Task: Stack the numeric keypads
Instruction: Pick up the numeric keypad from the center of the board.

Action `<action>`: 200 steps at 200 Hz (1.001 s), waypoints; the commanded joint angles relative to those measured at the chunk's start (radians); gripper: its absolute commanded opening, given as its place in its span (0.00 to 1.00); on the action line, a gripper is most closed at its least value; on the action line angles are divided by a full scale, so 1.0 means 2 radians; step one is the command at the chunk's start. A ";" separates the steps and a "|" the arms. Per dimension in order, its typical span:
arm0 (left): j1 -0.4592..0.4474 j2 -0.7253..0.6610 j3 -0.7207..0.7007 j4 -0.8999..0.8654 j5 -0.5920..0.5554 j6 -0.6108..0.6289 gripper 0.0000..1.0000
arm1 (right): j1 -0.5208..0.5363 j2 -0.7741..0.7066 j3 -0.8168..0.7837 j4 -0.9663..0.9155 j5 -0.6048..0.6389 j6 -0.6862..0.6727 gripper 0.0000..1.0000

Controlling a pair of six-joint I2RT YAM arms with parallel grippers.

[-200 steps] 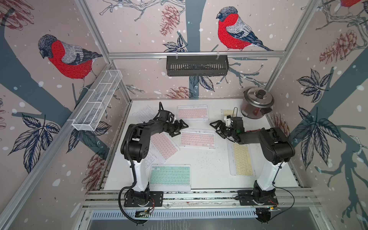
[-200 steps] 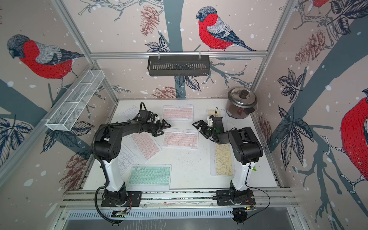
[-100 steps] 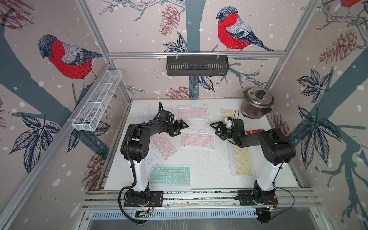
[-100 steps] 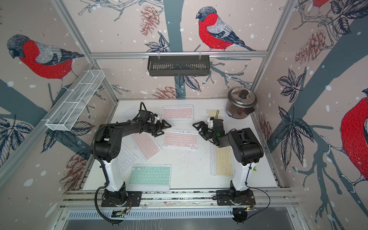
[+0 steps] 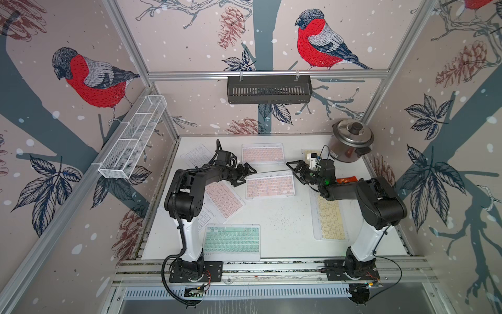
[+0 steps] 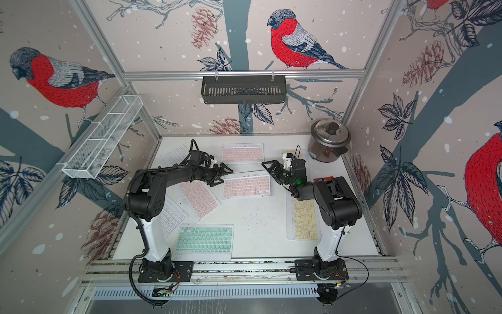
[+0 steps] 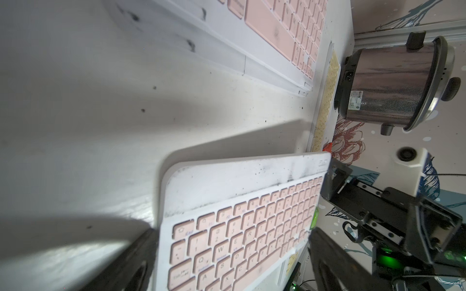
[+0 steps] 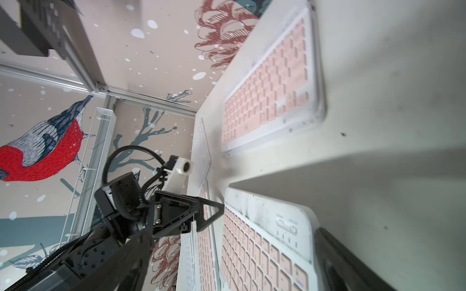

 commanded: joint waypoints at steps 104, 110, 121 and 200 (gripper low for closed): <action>-0.017 -0.027 -0.045 0.141 0.024 -0.151 0.95 | 0.045 0.023 0.111 -0.084 -0.027 0.026 1.00; -0.018 -0.028 -0.045 0.146 0.022 -0.156 0.95 | 0.047 0.027 0.116 -0.080 -0.024 0.033 1.00; -0.019 -0.030 -0.046 0.151 0.019 -0.161 0.95 | 0.049 0.033 0.124 -0.068 -0.020 0.049 1.00; -0.022 -0.032 -0.056 0.168 0.012 -0.173 0.95 | 0.061 0.050 0.130 -0.016 0.006 0.121 1.00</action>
